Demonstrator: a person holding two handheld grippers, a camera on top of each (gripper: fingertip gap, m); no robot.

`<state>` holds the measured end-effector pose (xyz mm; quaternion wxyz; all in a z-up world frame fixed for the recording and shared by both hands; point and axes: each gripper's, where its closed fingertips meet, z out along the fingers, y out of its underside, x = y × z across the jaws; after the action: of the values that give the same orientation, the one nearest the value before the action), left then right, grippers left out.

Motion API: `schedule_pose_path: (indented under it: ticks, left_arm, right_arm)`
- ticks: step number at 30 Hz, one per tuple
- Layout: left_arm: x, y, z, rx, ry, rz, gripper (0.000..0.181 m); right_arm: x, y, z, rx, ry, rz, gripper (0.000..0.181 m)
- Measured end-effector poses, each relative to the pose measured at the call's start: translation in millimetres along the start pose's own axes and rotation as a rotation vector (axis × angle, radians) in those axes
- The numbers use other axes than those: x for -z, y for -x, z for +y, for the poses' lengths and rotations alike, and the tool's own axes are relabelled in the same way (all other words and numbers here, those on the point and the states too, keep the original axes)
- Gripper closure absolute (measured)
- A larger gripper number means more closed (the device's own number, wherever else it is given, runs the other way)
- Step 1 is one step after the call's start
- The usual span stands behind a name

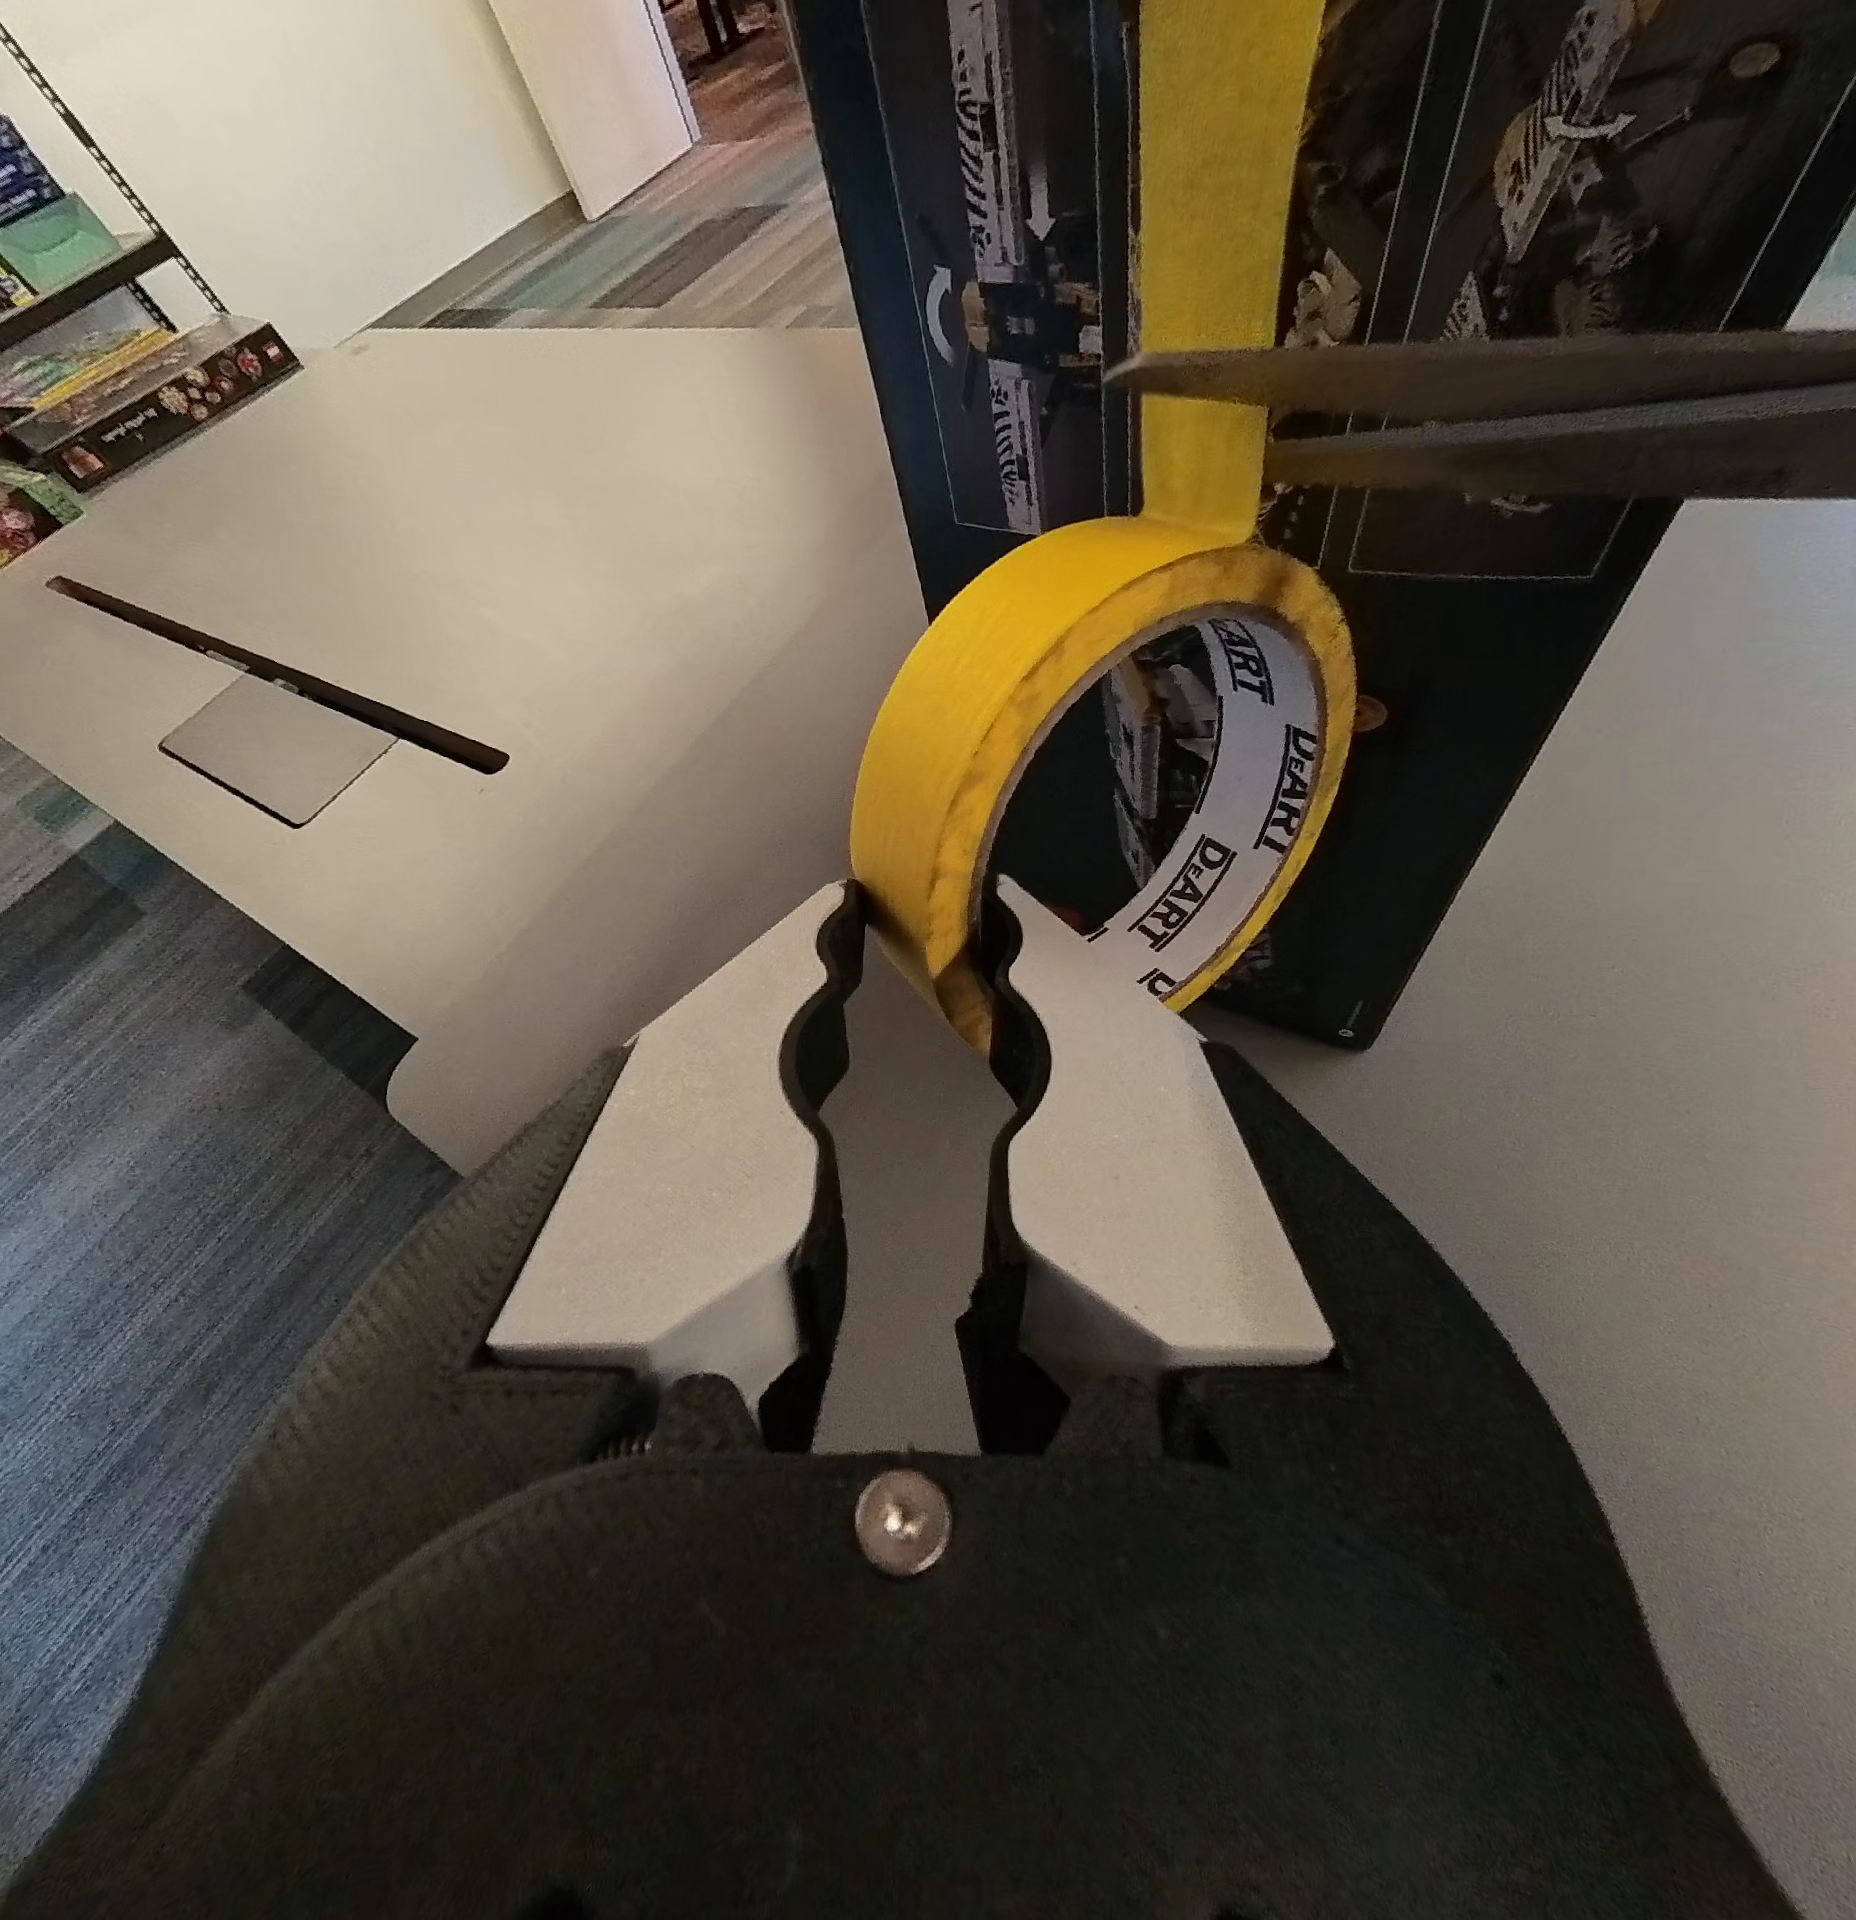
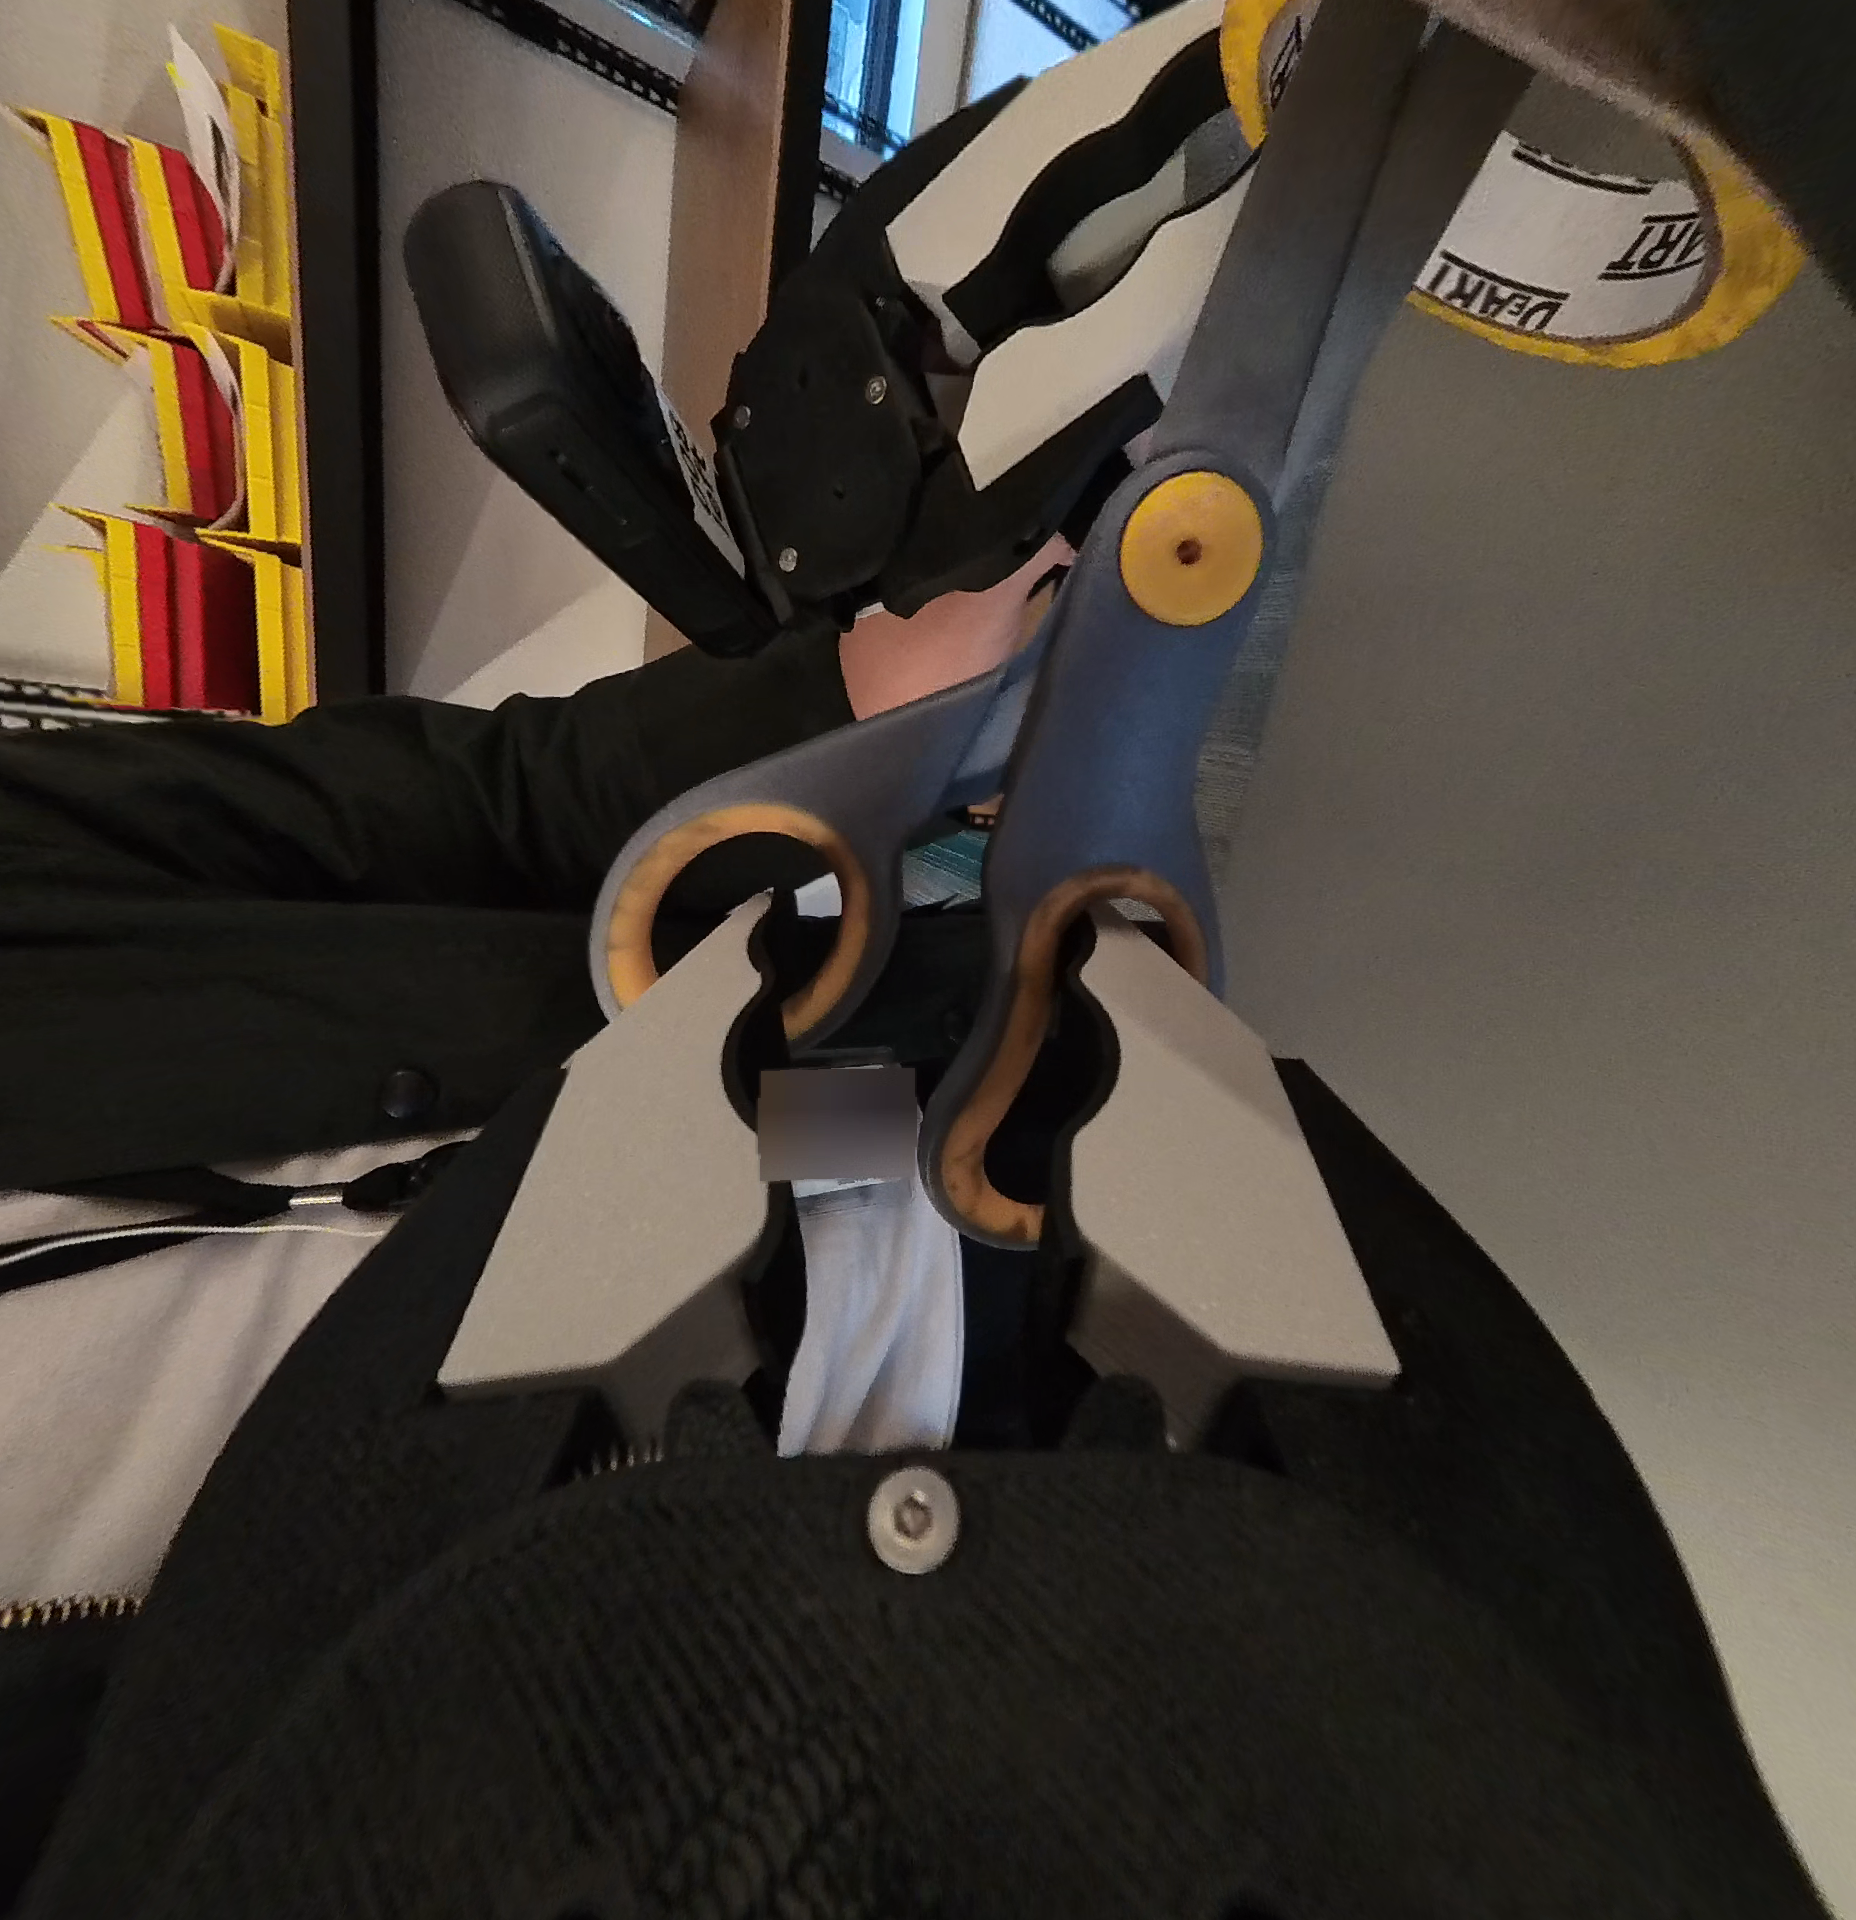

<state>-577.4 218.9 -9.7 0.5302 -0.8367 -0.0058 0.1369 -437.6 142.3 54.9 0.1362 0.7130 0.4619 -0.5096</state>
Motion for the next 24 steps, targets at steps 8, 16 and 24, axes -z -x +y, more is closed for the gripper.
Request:
schedule_pose_path:
  ticks: [8,16,24]
  left_arm:
    - [0.5,2.1,-0.3,-0.001,-0.009,-0.017,0.162]
    - [1.0,4.8,-0.3,-0.001,-0.017,-0.028,0.162]
    - [1.7,4.6,-0.8,-0.002,-0.022,-0.028,0.162]
  right_arm:
    - [0.6,-3.9,-5.4,-0.014,0.002,0.022,0.136]
    - [0.8,-6.6,-6.2,-0.041,0.005,0.013,0.140]
    - [0.8,-8.7,-3.6,-0.063,0.018,0.008,0.142]
